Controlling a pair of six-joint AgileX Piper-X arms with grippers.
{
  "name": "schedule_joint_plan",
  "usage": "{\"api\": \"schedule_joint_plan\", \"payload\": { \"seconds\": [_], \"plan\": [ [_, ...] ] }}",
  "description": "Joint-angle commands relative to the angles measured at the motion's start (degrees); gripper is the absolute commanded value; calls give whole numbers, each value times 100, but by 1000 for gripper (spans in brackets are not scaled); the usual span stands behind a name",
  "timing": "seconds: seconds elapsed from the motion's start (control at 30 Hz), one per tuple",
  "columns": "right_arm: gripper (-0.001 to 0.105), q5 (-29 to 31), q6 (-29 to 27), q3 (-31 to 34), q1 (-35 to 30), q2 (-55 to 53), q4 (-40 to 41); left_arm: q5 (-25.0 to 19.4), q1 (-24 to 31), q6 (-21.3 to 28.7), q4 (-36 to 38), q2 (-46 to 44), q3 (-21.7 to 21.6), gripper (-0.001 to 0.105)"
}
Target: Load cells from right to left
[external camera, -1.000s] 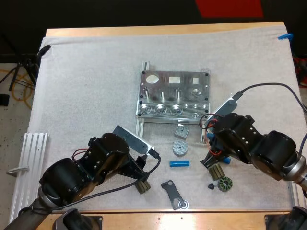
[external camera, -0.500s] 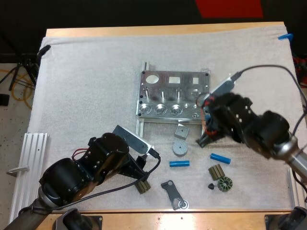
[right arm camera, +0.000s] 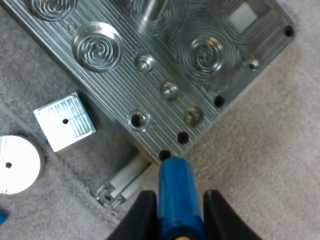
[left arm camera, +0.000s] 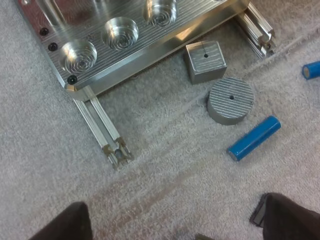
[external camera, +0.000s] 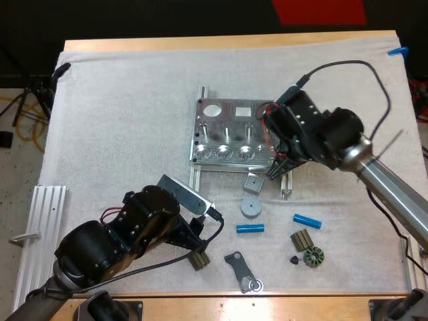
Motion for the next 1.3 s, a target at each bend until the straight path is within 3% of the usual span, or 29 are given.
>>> {"api": "schedule_joint_plan", "payload": {
  "seconds": [0.0, 0.27, 0.67, 0.8, 0.97, 1.27],
  "plan": [
    [5, -25, -103, -106, -16, 87, 44, -120, -27, -35, -34, -32, -36, 69],
    [5, 359, -411, -192, -16, 776, -82, -120, -27, -35, -34, -32, -36, 69],
    [5, 365, -412, -192, -288, 1115, -674, -120, -27, -35, -34, -32, -36, 69],
    [5, 251, -397, -192, -480, 1115, -688, -120, -27, -35, -34, -32, -36, 69],
    [5, -336, -180, -192, -659, 1128, -687, -120, -27, -35, -34, -32, -36, 69],
    [5, -481, -179, -192, -674, 1179, -798, -120, -27, -35, -34, -32, -36, 69]
  ]
}}
